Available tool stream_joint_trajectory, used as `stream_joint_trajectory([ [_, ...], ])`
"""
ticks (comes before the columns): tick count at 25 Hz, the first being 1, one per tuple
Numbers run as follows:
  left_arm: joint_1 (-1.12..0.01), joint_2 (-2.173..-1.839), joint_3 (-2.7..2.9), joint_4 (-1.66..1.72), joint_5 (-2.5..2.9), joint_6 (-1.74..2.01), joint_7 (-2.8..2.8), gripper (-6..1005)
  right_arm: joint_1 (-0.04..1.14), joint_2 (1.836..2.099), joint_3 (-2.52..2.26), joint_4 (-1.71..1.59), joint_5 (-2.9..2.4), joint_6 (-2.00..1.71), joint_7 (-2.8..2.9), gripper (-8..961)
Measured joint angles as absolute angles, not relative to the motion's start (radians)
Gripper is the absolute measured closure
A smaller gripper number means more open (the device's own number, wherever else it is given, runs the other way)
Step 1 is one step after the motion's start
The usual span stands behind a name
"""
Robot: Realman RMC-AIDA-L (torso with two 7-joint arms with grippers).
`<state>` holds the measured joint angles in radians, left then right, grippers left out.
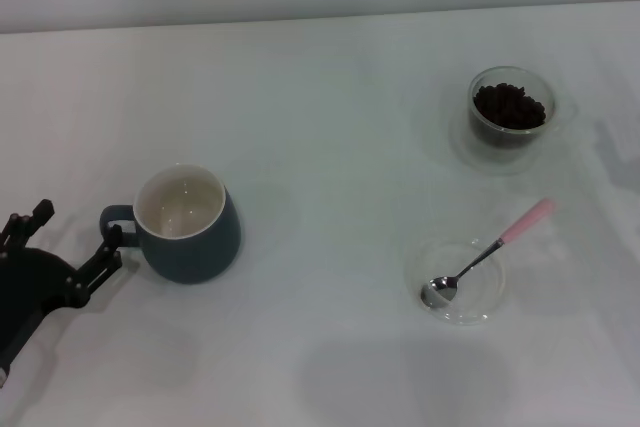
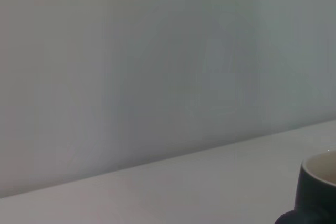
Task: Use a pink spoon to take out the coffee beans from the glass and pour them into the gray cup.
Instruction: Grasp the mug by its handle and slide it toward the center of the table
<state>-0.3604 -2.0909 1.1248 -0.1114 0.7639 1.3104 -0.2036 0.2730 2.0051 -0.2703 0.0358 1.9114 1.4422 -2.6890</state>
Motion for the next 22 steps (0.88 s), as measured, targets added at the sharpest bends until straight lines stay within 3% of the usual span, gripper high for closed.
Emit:
stream_joint_trajectory([
  [16,-0.39,-2.094,1.126,-0.12,0.766,1.278,-0.201,122,0.275,2.005,-0.27,0.035,1.911,1.408,-2.689,274],
  [22,-0.386,-2.094,1.126,-0.12,0.766,1.278,-0.204,287,0.278,2.005,-0.27,0.035,1.911,1.408,-2.689,274],
])
